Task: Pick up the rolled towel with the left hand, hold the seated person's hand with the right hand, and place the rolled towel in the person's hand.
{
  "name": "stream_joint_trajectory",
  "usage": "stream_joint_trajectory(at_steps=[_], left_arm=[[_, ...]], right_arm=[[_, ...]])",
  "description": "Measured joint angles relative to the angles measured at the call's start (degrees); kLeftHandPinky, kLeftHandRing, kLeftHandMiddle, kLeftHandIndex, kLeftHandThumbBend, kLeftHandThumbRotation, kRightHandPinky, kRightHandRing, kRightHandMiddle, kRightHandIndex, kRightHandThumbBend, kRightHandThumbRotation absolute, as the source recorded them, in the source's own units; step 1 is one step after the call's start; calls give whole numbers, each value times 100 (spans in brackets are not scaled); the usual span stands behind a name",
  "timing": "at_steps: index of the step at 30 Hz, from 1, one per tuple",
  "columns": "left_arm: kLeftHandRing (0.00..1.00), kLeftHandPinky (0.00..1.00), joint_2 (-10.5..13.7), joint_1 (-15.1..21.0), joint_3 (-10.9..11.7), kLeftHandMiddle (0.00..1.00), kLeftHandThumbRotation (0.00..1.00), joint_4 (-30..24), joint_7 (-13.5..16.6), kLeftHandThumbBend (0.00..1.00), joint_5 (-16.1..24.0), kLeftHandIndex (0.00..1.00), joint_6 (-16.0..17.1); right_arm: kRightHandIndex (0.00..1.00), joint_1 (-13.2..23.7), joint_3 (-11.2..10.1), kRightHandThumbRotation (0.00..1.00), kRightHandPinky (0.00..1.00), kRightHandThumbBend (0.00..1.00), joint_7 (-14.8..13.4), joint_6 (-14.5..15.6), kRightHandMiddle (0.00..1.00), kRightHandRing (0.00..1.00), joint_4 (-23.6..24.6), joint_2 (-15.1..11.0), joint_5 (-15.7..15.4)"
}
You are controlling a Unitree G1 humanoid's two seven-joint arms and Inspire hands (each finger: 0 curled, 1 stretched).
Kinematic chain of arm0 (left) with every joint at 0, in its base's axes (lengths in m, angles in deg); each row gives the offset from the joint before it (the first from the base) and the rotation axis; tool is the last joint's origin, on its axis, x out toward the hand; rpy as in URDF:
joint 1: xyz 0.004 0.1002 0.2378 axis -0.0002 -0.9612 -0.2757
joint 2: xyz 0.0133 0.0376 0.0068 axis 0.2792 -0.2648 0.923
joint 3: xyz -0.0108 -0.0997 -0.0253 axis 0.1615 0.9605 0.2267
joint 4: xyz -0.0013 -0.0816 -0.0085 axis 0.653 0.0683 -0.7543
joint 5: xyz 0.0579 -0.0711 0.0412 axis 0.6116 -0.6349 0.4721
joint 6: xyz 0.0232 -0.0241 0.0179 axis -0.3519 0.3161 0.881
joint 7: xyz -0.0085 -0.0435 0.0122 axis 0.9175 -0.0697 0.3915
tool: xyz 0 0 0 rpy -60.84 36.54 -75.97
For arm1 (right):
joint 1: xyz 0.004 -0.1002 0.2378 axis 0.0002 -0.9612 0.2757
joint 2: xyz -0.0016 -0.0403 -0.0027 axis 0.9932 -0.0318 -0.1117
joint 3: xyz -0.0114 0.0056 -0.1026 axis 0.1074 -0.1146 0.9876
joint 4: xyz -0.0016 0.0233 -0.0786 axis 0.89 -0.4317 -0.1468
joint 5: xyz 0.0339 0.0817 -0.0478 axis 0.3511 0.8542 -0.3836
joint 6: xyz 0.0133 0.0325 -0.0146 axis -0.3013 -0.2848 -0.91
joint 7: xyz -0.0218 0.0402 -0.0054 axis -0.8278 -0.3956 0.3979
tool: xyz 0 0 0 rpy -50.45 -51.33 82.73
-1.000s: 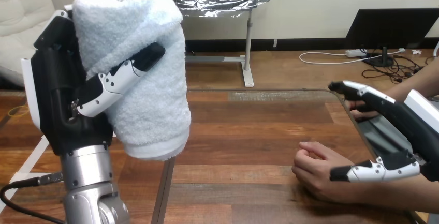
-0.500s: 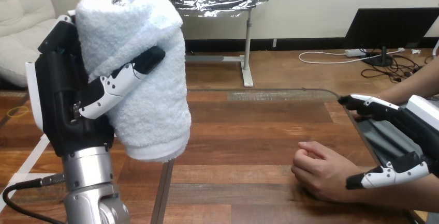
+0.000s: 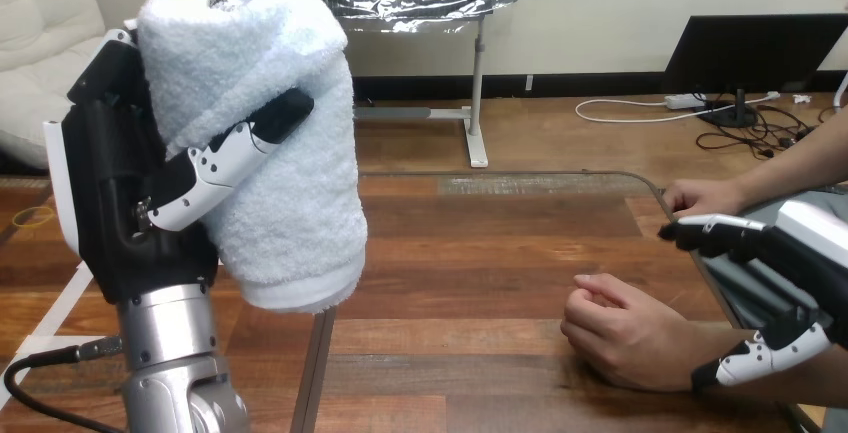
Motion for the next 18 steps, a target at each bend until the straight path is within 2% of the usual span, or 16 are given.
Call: stream_joint_trajectory(at_steps=[3,4,6,13,18], left_arm=[[26,19,1,0,5,33,0,9,-8,56,1,38,28],[26,19,1,0,11,33,0,21,-25,57,1,38,70],[26,19,0,0,12,34,0,22,-32,57,-6,38,70],[26,19,0,0,15,34,0,27,-94,56,-105,38,70],[27,19,0,0,18,34,0,28,-99,56,-115,38,70]], right_arm=[[86,4,21,9,84,100,3,16,86,85,-20,-1,-69],[86,5,143,8,84,100,27,49,86,85,-45,-31,-206],[86,9,153,7,84,100,22,46,85,84,-48,-34,-245],[84,134,363,4,84,100,-63,43,84,84,-205,-103,-833],[84,165,497,2,84,100,-67,60,83,83,-351,-102,-1060]])
